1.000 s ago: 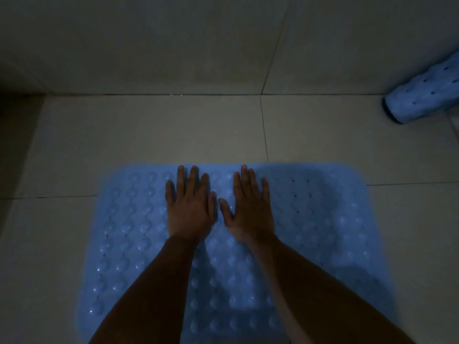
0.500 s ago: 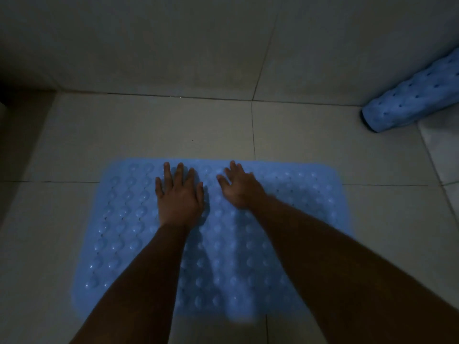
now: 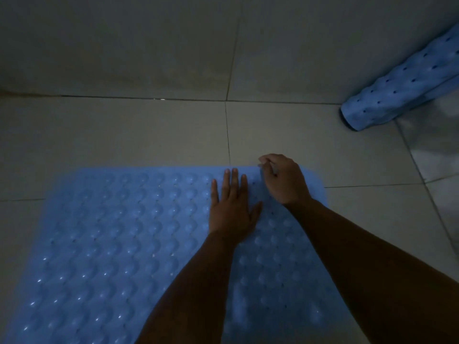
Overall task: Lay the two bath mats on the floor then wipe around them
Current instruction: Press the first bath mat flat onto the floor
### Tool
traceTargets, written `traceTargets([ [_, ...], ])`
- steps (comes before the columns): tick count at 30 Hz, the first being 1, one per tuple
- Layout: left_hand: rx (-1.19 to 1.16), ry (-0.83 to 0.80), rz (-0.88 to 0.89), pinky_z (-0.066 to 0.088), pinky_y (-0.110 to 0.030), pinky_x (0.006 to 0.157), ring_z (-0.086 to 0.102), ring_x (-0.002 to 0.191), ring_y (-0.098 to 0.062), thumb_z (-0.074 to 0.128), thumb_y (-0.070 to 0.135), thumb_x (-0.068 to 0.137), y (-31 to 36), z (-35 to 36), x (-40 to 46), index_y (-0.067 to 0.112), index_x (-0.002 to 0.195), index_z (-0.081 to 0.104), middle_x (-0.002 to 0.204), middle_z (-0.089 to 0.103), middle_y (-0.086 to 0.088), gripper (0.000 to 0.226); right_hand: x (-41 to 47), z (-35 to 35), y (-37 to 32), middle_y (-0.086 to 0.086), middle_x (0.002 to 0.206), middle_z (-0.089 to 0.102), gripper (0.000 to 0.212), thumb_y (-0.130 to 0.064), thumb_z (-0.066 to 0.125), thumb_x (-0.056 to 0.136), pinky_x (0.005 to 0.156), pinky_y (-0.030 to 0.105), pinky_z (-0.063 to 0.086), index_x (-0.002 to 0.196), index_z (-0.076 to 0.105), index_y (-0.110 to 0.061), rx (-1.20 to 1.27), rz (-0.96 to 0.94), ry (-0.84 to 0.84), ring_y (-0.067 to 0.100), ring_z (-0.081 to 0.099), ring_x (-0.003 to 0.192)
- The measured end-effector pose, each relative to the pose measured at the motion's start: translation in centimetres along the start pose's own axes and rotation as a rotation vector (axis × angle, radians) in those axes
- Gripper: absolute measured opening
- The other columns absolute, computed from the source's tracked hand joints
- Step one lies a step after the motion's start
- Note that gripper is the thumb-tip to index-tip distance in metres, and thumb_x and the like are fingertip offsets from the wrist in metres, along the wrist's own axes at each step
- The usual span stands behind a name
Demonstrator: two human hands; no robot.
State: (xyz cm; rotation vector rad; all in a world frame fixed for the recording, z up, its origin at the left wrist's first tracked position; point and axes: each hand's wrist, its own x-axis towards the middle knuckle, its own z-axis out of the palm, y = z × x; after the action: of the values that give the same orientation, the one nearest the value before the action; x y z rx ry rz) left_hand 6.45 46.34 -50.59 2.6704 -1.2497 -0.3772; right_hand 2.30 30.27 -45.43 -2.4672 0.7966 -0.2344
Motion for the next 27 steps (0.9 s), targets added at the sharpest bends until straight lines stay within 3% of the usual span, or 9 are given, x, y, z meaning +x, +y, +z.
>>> traceTargets([
  [5, 0.074, 0.072, -0.004, 0.002, -0.059, 0.127, -0.018, 0.158, -0.029, 0.015, 0.069, 0.101, 0.0, 1.6, 0.0, 0.009, 0.165, 0.006, 0.172, -0.008, -0.015, 0.088, -1.3, 0.3, 2.8, 0.006, 0.11, 0.07, 0.035, -0.035, 0.045, 0.1, 0.095, 0.041, 0.05, 0.108, 0.071, -0.014, -0.051, -0.095, 0.127, 0.029, 0.062, 0.106],
  [10, 0.042, 0.092, -0.002, 0.004, -0.058, 0.128, -0.008, 0.16, -0.027, 0.022, 0.066, 0.103, 0.6, 2.0, 0.0, 0.007, 0.164, 0.013, 0.173, 0.001, -0.015, 0.085, -3.4, 0.4, 3.9, 0.01, 0.116, 0.069, 0.031, -0.03, 0.052, 0.097, 0.104, 0.033, 0.041, 0.11, 0.072, -0.012, -0.105, -0.126, 0.216, 0.027, 0.058, 0.116],
  [13, 0.048, 0.075, -0.004, 0.003, -0.057, 0.128, -0.006, 0.16, -0.025, 0.02, 0.065, 0.103, 0.5, 1.9, 0.2, 0.008, 0.164, 0.013, 0.173, 0.002, -0.014, 0.084, -4.0, 0.0, 3.8, 0.006, 0.13, 0.065, 0.039, -0.039, 0.045, 0.097, 0.108, 0.035, 0.036, 0.117, 0.07, -0.017, -0.091, -0.041, 0.143, 0.023, 0.052, 0.128],
  [18, 0.017, 0.065, 0.003, 0.0, -0.056, 0.128, -0.003, 0.161, -0.025, 0.018, 0.065, 0.102, 0.5, 1.2, 0.3, 0.011, 0.164, 0.015, 0.173, 0.006, -0.013, 0.083, -3.6, -2.1, 3.8, 0.005, 0.152, 0.048, 0.054, -0.045, 0.038, 0.095, 0.117, 0.046, 0.035, 0.137, 0.059, -0.019, -0.146, 0.028, -0.128, 0.024, 0.038, 0.145],
  [20, -0.017, 0.039, -0.001, 0.007, -0.053, 0.128, 0.01, 0.16, -0.024, 0.014, 0.06, 0.1, 0.2, -0.1, 1.0, 0.012, 0.162, 0.026, 0.171, 0.017, -0.013, 0.079, -3.3, -1.8, 3.3, 0.008, 0.156, 0.044, 0.061, -0.044, 0.035, 0.093, 0.119, 0.05, 0.032, 0.143, 0.054, -0.015, -0.201, 0.048, -0.179, 0.028, 0.03, 0.15],
  [21, -0.057, 0.05, -0.017, 0.016, -0.053, 0.126, 0.026, 0.156, -0.025, 0.015, 0.056, 0.098, 0.0, -1.0, 1.6, 0.012, 0.157, 0.037, 0.167, 0.031, -0.014, 0.077, -3.4, -1.3, 3.0, 0.011, 0.156, 0.044, 0.063, -0.044, 0.033, 0.094, 0.118, 0.053, 0.032, 0.144, 0.052, -0.012, -0.225, 0.042, -0.179, 0.031, 0.029, 0.151],
  [23, -0.144, 0.094, -0.07, 0.036, -0.05, 0.111, 0.057, 0.132, -0.033, 0.025, 0.048, 0.093, -0.2, -3.3, 2.6, 0.013, 0.144, 0.056, 0.143, 0.06, -0.018, 0.068, -4.5, 0.4, 2.2, 0.014, 0.161, 0.034, 0.072, -0.048, 0.019, 0.094, 0.119, 0.058, 0.027, 0.15, 0.043, -0.01, -0.296, 0.011, -0.225, 0.034, 0.024, 0.153],
  [25, -0.122, 0.169, -0.071, 0.042, -0.049, 0.101, 0.06, 0.123, -0.037, 0.04, 0.039, 0.092, -0.5, -4.6, 2.9, 0.015, 0.137, 0.062, 0.125, 0.07, -0.017, 0.055, -6.2, 2.6, 2.0, 0.014, 0.168, 0.015, 0.08, -0.054, 0.009, 0.093, 0.122, 0.059, 0.017, 0.157, 0.026, -0.009, -0.375, 0.012, -0.293, 0.033, 0.011, 0.156],
  [27, -0.08, 0.225, -0.03, 0.041, -0.051, 0.102, 0.05, 0.136, -0.036, 0.047, 0.034, 0.096, -0.5, -4.5, 2.5, 0.015, 0.136, 0.062, 0.131, 0.068, -0.012, 0.047, -7.4, 4.2, 2.4, 0.015, 0.169, 0.005, 0.077, -0.055, 0.015, 0.098, 0.123, 0.059, 0.011, 0.159, 0.018, -0.008, -0.419, 0.005, -0.232, 0.031, 0.004, 0.157],
])
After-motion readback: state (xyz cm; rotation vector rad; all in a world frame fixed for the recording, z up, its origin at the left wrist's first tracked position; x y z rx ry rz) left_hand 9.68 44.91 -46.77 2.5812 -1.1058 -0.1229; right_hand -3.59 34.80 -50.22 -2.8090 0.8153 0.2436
